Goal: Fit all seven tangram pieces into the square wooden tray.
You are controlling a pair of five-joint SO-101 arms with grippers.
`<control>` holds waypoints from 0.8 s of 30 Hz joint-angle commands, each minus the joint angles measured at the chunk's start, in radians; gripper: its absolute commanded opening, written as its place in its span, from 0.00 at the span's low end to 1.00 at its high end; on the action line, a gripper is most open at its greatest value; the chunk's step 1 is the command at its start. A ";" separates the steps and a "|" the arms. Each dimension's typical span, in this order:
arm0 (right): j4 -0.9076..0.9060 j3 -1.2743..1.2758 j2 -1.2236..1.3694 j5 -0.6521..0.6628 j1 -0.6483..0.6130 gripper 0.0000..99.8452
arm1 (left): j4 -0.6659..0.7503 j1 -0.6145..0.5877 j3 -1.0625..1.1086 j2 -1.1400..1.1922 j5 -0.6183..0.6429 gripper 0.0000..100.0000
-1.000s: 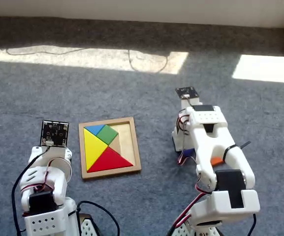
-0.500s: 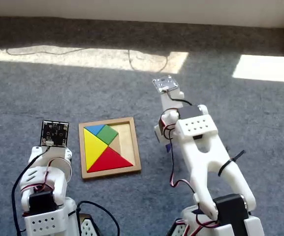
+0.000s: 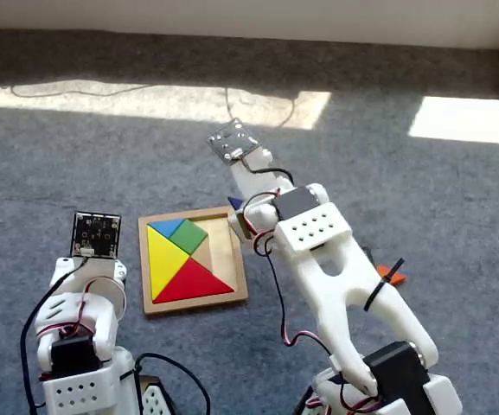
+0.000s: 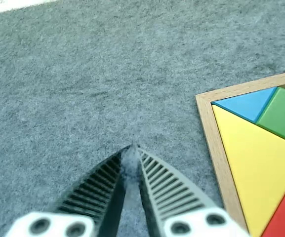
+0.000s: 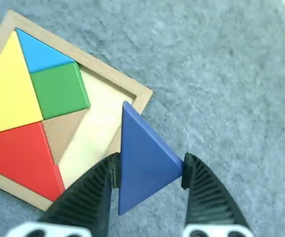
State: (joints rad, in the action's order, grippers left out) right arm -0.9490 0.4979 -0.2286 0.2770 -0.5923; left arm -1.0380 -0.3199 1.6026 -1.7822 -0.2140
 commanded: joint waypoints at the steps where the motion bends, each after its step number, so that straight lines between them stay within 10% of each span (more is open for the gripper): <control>1: 0.051 -0.056 -0.048 0.018 -0.035 0.09 | 0.003 -0.008 -0.045 -0.041 -0.005 0.01; 24: 0.166 -0.222 0.344 0.021 -0.139 0.05 | 0.002 -0.012 -0.045 -0.041 -0.005 0.01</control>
State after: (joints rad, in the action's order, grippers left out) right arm -0.8002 0.3414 0.1304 0.2908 -0.7242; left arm -1.0380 -0.3199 1.6026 -1.7822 -0.2140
